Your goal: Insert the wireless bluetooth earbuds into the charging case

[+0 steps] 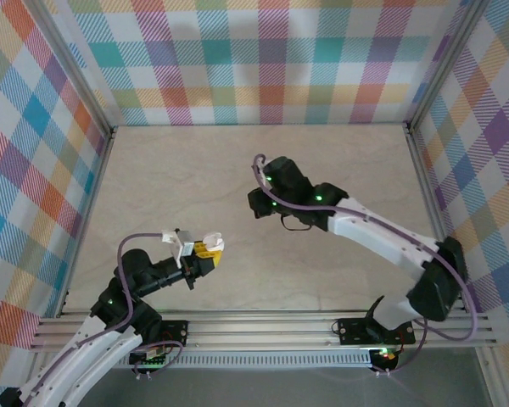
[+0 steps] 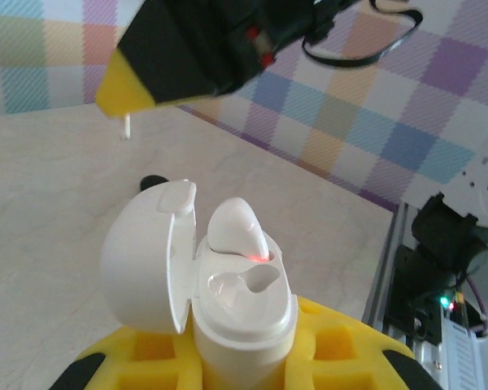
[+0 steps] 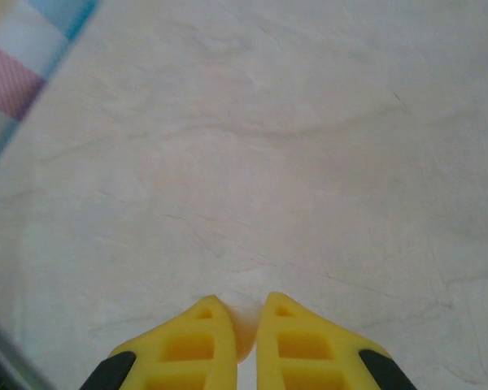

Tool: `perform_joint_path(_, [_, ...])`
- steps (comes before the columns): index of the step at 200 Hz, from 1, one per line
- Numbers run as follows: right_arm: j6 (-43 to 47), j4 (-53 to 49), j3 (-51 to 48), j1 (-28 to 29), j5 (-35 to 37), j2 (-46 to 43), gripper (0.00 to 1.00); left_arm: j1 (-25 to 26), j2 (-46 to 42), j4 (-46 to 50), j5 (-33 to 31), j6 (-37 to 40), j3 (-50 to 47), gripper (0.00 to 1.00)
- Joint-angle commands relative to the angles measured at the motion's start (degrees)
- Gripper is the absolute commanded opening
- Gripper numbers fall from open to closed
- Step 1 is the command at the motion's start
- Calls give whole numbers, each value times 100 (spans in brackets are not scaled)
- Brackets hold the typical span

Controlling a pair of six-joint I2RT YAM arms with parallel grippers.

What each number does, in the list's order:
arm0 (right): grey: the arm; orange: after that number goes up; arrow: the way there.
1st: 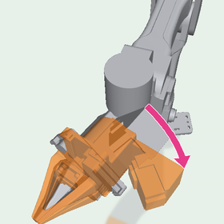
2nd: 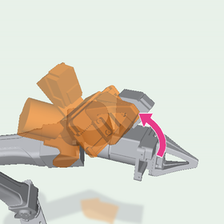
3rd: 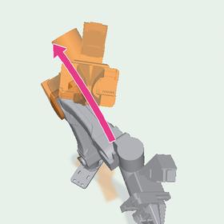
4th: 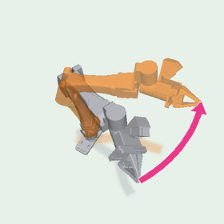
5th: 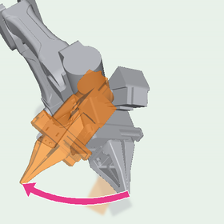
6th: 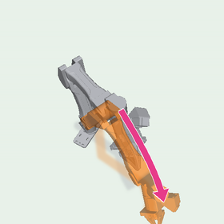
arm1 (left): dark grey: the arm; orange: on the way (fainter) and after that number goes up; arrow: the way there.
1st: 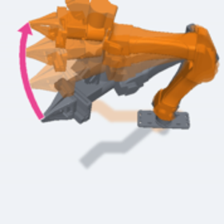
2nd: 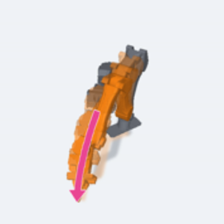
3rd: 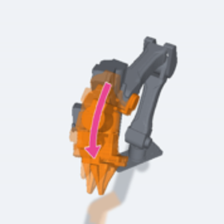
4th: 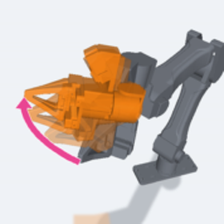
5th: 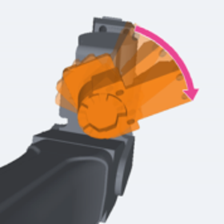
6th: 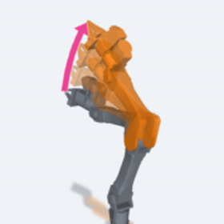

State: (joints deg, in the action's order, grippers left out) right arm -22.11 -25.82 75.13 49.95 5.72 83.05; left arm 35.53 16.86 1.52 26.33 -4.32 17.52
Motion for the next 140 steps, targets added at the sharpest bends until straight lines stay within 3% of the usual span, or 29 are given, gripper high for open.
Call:
perform_joint_path(1, [624, 774, -361, 14, -590, -566, 3, -12, 387, -679, 681, 354, 300, 0])
perform_joint_path(33, [1112, 1245, -712, 142, -886, -1339, 2, -11, 1106, -720, 1197, 461, 832, 0])
perform_joint_path(82, [1953, 2233, -1382, 589, -1408, -2287, 4, -2, 1733, -1005, 1313, 443, 1140, 0])
perform_joint_path(140, [2208, 2163, -1202, 920, -1563, -2261, 1, 37, 1849, -1345, 1235, 403, 999, 0])
